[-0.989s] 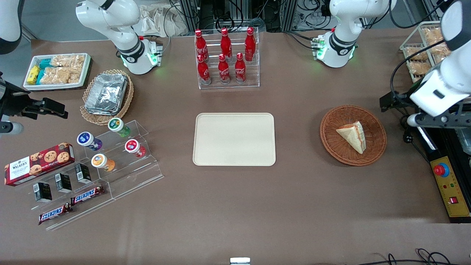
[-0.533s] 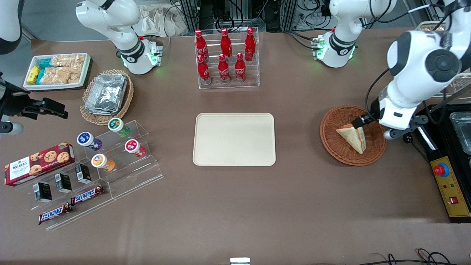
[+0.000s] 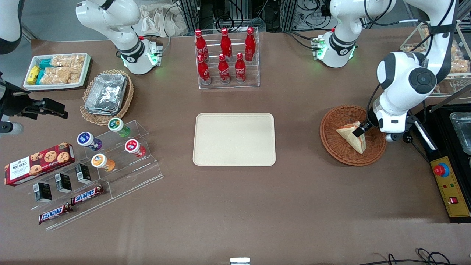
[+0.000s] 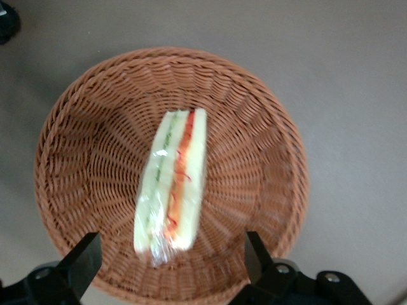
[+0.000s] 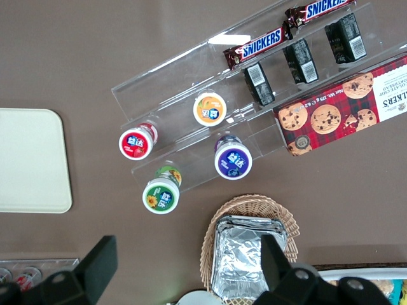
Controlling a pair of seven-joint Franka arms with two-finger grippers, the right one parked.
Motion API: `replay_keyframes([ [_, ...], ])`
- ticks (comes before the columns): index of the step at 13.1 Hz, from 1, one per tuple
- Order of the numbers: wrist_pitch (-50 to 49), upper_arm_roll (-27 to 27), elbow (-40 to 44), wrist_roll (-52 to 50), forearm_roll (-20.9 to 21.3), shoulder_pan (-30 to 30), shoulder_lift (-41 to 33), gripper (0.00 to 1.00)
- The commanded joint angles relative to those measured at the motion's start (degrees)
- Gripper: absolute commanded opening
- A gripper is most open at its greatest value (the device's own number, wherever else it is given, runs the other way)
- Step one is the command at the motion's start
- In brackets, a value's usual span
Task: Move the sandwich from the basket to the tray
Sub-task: 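Lower the left gripper and close it on the wrapped sandwich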
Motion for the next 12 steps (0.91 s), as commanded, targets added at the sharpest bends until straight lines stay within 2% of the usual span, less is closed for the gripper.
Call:
replay_keyframes([
  [1, 6.48, -0.38, -3.01, -4.32, 0.88, 0.46, 1.81, 1.00],
  [8, 17.82, -0.47, -8.03, -5.83, 0.97, 0.37, 7.17, 1.00],
  [9, 18.62, -0.47, -7.94, -5.83, 0.97, 0.11, 7.78, 0.96],
  [10, 18.54, -0.47, -7.86, -5.92, 0.88, 0.11, 7.70, 0.58],
  [11, 18.28, -0.47, -7.59, -6.18, 0.88, 0.11, 7.70, 0.03],
  [12, 18.19, -0.47, -7.33, -6.18, 0.88, 0.11, 7.79, 0.00],
])
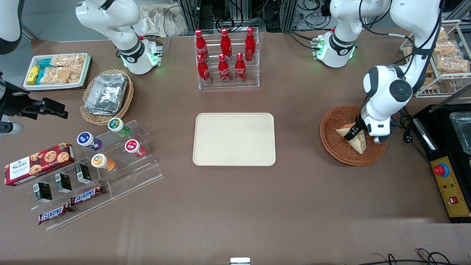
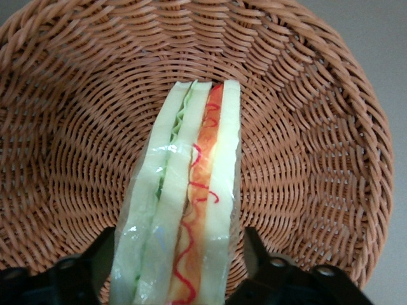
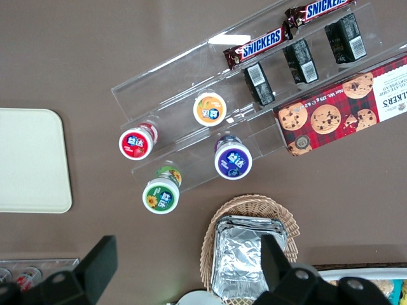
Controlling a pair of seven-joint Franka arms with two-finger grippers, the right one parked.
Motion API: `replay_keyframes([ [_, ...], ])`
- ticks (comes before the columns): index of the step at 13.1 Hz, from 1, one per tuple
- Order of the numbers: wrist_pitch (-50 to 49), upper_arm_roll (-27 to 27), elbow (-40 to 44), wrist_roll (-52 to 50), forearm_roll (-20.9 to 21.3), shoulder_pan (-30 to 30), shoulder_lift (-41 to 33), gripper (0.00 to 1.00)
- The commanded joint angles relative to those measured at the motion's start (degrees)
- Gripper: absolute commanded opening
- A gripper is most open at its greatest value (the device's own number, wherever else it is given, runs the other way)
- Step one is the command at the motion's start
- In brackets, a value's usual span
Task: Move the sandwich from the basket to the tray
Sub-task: 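Lower the left gripper and close it on the wrapped sandwich, then lift the sandwich out of the basket and carry it toward the tray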
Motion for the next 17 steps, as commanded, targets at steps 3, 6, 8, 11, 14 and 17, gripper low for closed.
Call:
replay_keyframes([
  [3, 2.64, -0.20, -0.35, -1.80, 0.88, -0.35, -0.28, 0.00],
  [6, -3.03, -0.29, 1.05, -1.36, 1.15, -0.44, -3.34, 0.00],
  [8, -16.62, -0.38, 6.39, 5.81, 2.03, -0.44, -6.85, 0.00],
  [11, -37.98, -0.29, 20.25, 14.80, 2.03, -0.35, -8.02, 0.00],
  [14, -53.31, -1.33, 34.77, 19.64, 1.94, -0.79, -8.10, 0.00],
  [17, -59.49, -9.83, 45.59, 19.12, 1.85, -1.06, -7.57, 0.00],
])
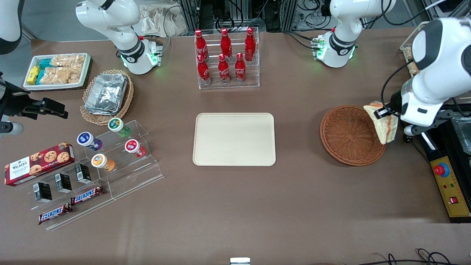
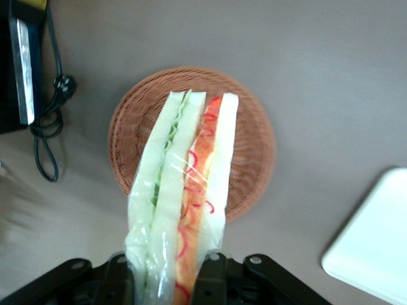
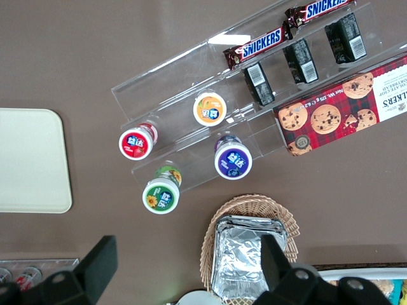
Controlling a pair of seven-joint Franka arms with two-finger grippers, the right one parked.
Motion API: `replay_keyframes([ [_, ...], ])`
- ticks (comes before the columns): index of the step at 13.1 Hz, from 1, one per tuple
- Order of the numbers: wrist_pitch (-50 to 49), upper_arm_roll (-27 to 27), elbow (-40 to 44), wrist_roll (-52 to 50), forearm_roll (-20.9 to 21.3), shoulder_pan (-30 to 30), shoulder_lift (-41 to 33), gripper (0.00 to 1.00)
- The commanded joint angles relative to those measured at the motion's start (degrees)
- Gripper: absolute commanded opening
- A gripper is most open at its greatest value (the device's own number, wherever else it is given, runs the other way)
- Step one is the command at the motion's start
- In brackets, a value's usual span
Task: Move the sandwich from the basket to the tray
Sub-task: 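Lift the sandwich out of the basket and carry it toward the tray, then lower the held sandwich onto the cream tray with the left gripper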
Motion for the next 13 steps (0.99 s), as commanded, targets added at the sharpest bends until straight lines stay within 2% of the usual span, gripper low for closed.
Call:
replay_keyframes([
  [1, -3.84, -8.52, 8.82, -0.78, 0.75, -0.44, 1.92, 0.01],
  [3, -3.23, -14.67, 9.37, -6.99, -0.39, -0.52, 2.44, 0.00],
  [5, -1.57, -22.14, 8.58, -11.67, 0.39, -0.52, 5.33, 0.00],
  [7, 5.70, -26.11, 5.61, -16.32, 0.66, -1.48, 9.72, 0.00],
  [11, 26.87, -26.30, -6.43, -20.03, 2.59, -5.79, 14.30, 0.00],
  [13, 31.83, -26.22, -8.21, -23.80, 6.17, -7.81, 18.07, 0.00],
])
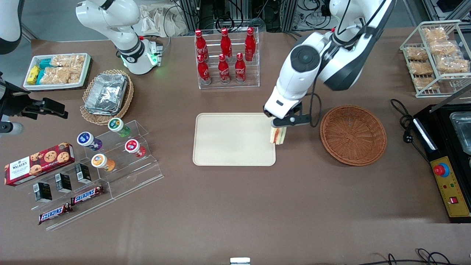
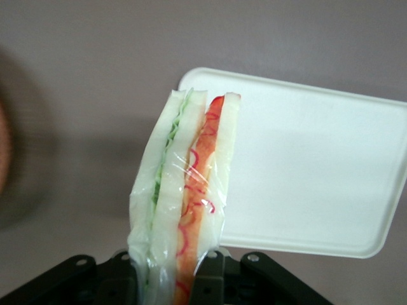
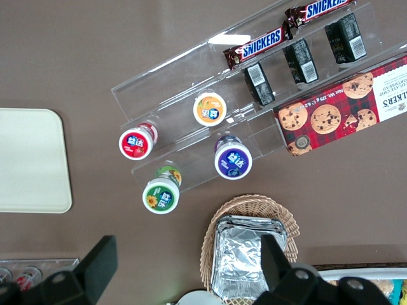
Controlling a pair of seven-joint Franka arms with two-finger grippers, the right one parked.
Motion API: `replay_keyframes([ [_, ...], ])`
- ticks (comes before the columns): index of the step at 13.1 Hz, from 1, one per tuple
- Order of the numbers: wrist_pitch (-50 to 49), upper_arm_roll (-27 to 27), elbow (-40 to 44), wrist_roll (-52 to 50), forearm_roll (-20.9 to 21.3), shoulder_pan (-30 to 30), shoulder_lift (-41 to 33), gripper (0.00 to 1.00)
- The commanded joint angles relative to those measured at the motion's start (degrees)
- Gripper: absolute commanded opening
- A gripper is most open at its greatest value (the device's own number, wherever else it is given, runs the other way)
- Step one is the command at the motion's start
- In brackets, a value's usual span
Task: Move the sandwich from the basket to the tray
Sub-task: 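Lower the held sandwich onto the cream tray with the left gripper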
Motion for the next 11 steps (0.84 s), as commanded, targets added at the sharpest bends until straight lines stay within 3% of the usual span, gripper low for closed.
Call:
replay_keyframes([
  [1, 4.56, -0.03, -1.02, -7.02, 7.41, -2.04, 5.01, 0.00],
  [6, 13.09, 0.06, -0.58, -24.51, 29.99, -4.06, 17.94, 0.03],
  [7, 13.18, 0.06, -0.49, -26.36, 32.29, -4.15, 19.17, 0.04],
  [10, 13.36, 0.06, 0.91, -26.91, 32.76, -5.12, 21.20, 0.10],
  [11, 13.36, 0.06, 1.35, -26.91, 32.76, -5.21, 21.73, 0.22],
])
